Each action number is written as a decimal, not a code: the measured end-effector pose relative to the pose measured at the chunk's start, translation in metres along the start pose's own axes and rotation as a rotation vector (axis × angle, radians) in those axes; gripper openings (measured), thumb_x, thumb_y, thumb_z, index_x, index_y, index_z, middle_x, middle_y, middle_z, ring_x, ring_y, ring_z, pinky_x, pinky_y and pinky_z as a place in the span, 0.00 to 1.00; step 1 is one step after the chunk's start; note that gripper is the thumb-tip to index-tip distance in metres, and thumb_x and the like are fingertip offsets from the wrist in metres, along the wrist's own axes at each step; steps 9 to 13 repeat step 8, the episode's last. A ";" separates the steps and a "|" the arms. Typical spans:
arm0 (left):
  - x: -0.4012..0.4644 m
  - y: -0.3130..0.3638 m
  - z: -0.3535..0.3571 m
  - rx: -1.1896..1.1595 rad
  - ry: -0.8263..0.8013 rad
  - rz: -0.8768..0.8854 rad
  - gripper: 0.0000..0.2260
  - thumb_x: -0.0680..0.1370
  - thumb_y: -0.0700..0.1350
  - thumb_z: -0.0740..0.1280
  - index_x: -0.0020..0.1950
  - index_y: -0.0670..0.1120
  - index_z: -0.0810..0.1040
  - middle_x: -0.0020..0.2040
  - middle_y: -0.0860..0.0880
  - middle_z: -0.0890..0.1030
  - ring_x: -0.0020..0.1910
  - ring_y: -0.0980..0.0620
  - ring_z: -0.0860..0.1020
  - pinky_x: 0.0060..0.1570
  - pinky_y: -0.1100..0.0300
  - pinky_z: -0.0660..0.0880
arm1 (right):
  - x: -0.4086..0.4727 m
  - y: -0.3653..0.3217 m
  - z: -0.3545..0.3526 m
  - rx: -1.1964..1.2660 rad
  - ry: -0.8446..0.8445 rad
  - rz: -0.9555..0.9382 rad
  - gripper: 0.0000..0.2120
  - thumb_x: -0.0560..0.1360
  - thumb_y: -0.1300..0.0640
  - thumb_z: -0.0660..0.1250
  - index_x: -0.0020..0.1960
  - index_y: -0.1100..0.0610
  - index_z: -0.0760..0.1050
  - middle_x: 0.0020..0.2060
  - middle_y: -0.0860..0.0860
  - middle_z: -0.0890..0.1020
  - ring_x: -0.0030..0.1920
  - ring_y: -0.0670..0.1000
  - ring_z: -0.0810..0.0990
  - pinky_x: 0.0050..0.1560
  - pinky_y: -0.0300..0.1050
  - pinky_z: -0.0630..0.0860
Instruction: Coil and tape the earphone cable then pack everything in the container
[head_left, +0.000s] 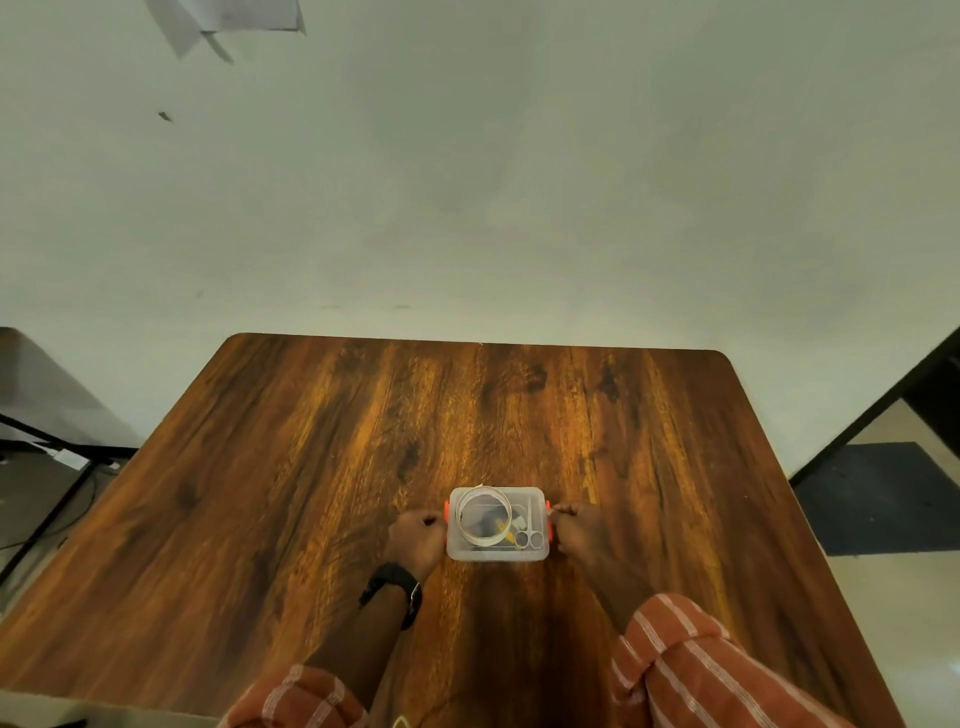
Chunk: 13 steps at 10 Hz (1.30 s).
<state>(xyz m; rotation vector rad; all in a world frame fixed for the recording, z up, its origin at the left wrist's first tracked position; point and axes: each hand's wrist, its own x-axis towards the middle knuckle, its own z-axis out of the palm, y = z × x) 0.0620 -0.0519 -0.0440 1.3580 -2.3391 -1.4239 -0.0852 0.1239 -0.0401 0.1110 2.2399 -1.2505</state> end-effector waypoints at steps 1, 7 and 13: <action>0.006 0.009 0.006 -0.038 -0.002 0.016 0.13 0.78 0.40 0.63 0.38 0.34 0.80 0.38 0.34 0.81 0.32 0.48 0.72 0.35 0.54 0.68 | 0.001 0.002 -0.006 0.056 0.014 0.036 0.07 0.75 0.64 0.66 0.49 0.58 0.82 0.47 0.56 0.84 0.45 0.55 0.83 0.43 0.49 0.82; 0.001 0.059 0.011 0.259 -0.174 0.319 0.09 0.77 0.50 0.65 0.57 0.52 0.77 0.55 0.55 0.82 0.49 0.56 0.81 0.52 0.53 0.80 | 0.046 0.011 -0.034 -0.233 -0.001 -0.321 0.10 0.76 0.51 0.65 0.55 0.47 0.81 0.51 0.50 0.85 0.52 0.53 0.85 0.53 0.57 0.81; 0.012 0.085 0.003 0.433 -0.040 0.464 0.29 0.76 0.55 0.64 0.75 0.51 0.60 0.75 0.55 0.60 0.68 0.52 0.72 0.66 0.50 0.72 | 0.022 -0.037 -0.048 -0.417 0.102 -0.478 0.17 0.79 0.46 0.58 0.62 0.50 0.78 0.59 0.52 0.81 0.62 0.56 0.78 0.66 0.57 0.72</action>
